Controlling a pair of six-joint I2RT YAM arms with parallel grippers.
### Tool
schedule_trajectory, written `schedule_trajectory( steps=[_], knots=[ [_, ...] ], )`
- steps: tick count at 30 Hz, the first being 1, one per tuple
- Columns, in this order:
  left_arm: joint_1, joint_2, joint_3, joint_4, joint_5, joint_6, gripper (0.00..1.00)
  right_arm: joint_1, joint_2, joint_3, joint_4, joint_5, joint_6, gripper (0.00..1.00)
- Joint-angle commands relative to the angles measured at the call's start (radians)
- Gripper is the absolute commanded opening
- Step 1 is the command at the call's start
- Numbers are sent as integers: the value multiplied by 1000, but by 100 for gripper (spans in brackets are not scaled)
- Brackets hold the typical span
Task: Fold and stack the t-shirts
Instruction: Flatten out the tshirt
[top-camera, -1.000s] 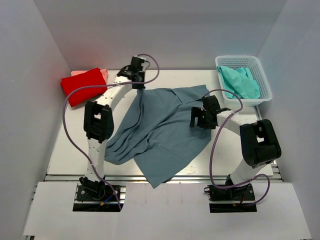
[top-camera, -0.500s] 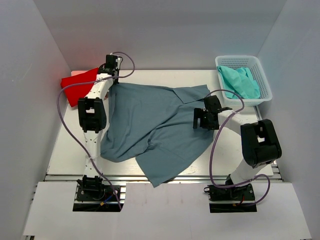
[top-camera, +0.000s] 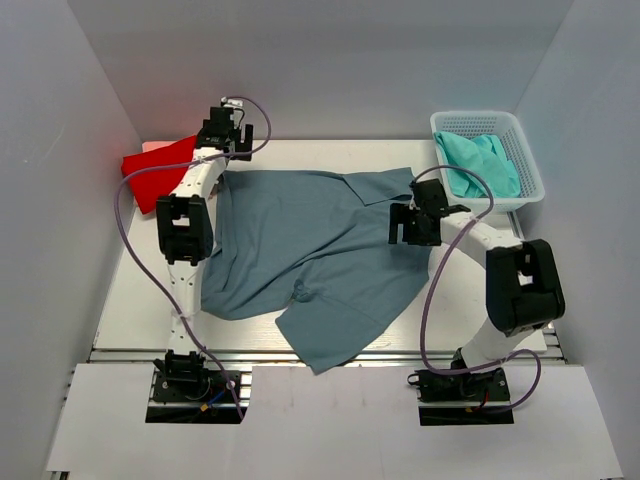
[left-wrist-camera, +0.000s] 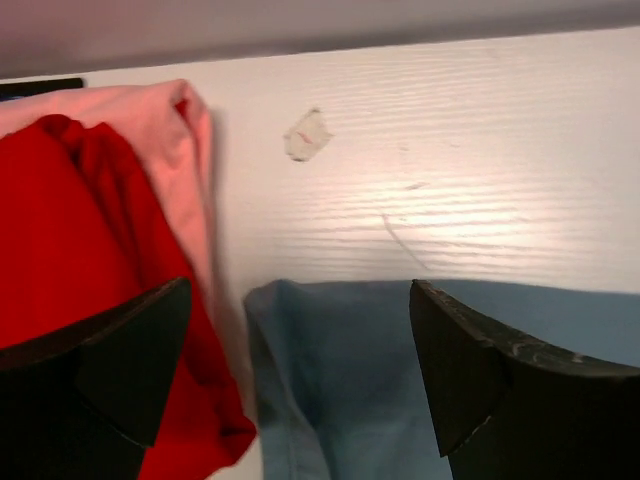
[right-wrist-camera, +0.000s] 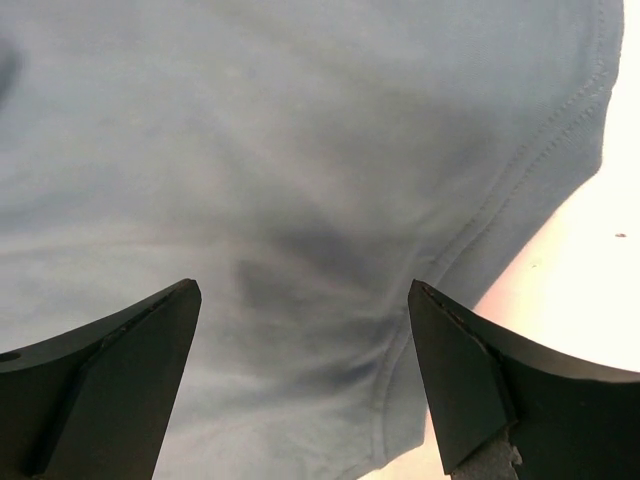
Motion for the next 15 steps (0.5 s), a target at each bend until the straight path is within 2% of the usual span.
schedule_trajectory(
  steps=[1,5,8,10,14,15],
  knots=[
    [-24,-149,-53,23,159,-44,100,18,-115,-40,24,-106,-20,90],
    [-24,-251,-123,-26,371,-99,100,42,-164,-135,87,-294,33,90],
    [-47,-298,-182,-89,427,-121,100,50,-146,-204,173,-390,96,90],
    [-62,-342,-290,-101,427,-153,100,52,-131,-215,172,-370,131,90],
    [-102,-431,-505,-60,436,-202,100,27,-88,-206,70,-159,199,90],
    [-113,-446,-534,-60,427,-216,100,18,-92,-208,60,-158,211,90]
  ],
)
